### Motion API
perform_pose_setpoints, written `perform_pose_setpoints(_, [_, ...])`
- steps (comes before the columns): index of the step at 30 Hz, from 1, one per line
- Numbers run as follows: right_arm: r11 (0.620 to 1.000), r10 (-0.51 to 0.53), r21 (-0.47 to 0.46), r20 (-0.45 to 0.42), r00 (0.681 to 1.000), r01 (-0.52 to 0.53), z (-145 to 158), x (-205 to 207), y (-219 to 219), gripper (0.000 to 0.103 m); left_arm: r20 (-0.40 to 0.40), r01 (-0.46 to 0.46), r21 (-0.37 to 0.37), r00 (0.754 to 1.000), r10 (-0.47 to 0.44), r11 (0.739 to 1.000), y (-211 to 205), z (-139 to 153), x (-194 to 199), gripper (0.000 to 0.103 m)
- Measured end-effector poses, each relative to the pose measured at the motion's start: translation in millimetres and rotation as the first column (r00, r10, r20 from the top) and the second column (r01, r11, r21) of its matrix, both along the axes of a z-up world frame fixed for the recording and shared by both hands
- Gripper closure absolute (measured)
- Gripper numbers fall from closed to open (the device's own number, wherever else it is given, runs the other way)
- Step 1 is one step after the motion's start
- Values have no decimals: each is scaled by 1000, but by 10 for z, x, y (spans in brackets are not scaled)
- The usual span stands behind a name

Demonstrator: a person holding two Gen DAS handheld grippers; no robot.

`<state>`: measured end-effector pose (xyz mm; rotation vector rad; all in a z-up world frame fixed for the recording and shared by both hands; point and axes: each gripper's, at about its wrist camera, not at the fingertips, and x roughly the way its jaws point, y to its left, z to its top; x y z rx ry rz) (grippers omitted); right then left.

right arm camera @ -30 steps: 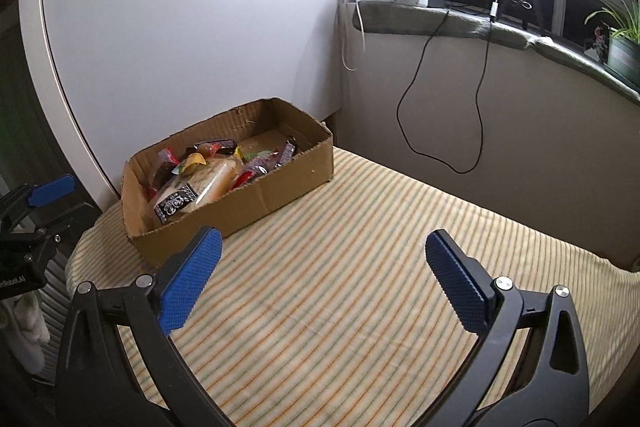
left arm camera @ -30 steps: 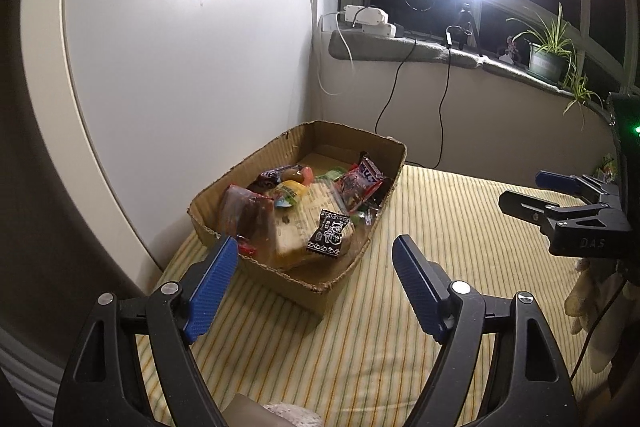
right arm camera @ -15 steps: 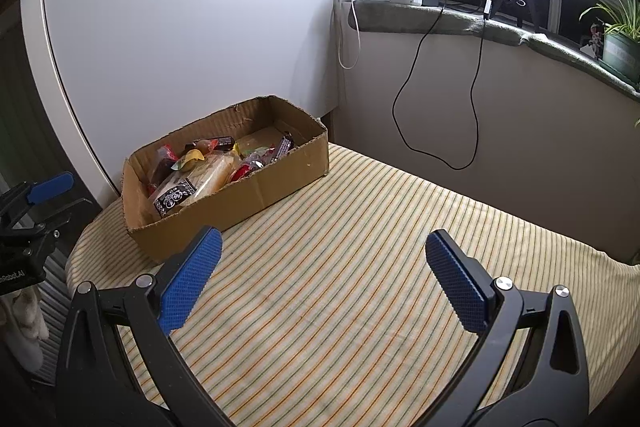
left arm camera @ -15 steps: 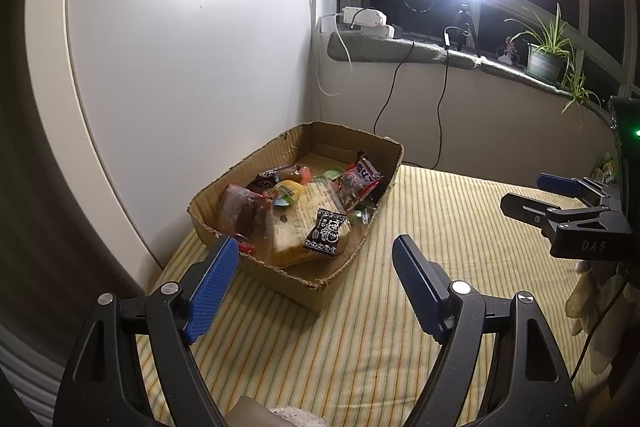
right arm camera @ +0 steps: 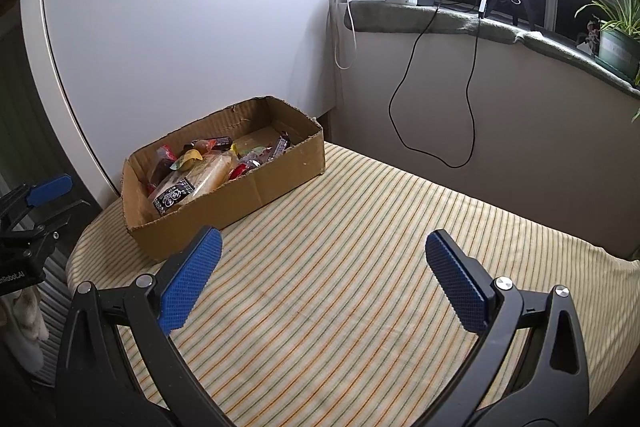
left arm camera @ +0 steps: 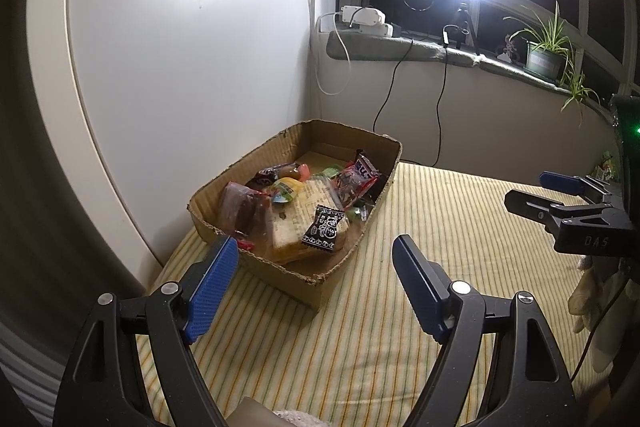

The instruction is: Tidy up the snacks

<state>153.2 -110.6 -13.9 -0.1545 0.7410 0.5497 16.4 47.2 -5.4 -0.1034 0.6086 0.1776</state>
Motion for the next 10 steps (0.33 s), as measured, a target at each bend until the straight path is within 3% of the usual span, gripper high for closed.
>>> perform_pose_setpoints(10, [1000, -5, -4, -11, 1000, 5, -41, 25, -52, 0, 6, -2, 8, 1000, 2, 1000, -20, -21, -15, 23])
